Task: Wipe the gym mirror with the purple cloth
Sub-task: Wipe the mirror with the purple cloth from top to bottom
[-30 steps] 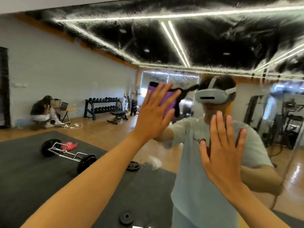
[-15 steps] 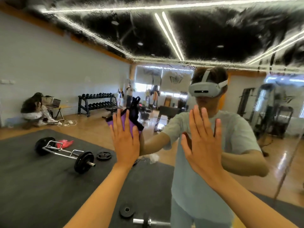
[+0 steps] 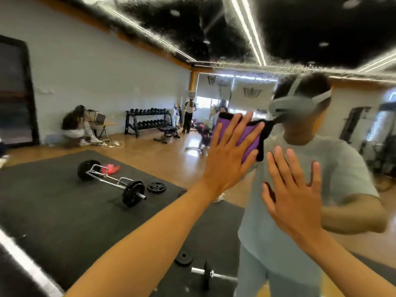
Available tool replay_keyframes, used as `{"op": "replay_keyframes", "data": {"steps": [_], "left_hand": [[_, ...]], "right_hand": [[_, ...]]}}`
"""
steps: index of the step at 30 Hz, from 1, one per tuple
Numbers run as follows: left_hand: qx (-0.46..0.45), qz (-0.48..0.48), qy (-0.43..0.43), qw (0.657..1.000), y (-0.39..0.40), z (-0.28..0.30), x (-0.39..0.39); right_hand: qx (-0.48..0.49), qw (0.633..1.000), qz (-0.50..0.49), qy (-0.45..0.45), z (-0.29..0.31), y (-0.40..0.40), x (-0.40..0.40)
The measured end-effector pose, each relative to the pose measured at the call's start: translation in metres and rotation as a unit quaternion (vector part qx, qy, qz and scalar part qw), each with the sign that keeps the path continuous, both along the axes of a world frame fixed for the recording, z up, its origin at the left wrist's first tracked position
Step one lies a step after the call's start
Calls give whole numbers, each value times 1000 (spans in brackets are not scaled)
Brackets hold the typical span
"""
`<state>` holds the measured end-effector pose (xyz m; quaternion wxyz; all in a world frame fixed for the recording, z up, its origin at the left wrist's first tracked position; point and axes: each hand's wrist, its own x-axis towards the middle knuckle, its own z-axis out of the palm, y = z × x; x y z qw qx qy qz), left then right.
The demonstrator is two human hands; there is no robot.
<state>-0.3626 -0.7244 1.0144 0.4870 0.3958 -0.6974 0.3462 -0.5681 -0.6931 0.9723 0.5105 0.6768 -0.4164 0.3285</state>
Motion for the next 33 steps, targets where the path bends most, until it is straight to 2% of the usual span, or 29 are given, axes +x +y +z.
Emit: {"op": "replay_keyframes", "data": {"steps": [2,4,7,10,14,17,19,20,21,23,25,27,30,33], "left_hand": [[-30,-3,-109,994,-4,17,17],[-48,-10,-114,992,-9,30,40],[-51,2,36,998,-20,44,76],[-9,14,205,979,-31,32,117],[55,19,401,914,-40,-37,151],[84,11,485,871,-35,-75,149],[104,12,521,847,-32,-73,141],[105,23,513,852,-30,-62,135],[97,34,474,875,-29,-46,126],[56,27,324,944,-24,-8,98],[9,10,178,984,-15,30,61],[-27,-2,61,998,-7,59,33],[-86,8,-115,990,-8,98,28],[-104,-3,-129,986,-11,124,36]], "right_hand": [[3,1000,9,-7,1,1,1],[13,1000,21,-14,4,2,4],[30,999,34,-18,10,3,11],[40,998,48,-30,14,3,17],[33,998,42,-31,13,0,18],[25,999,22,-22,12,-2,19],[23,999,14,-20,13,-2,19],[22,999,12,-20,13,-2,20],[20,1000,11,-20,14,-1,20],[14,1000,9,-20,14,0,20],[6,1000,13,-17,16,2,21],[7,1000,25,-9,24,3,21],[22,997,61,-35,62,1,23],[28,993,81,-80,107,-5,28]]}}
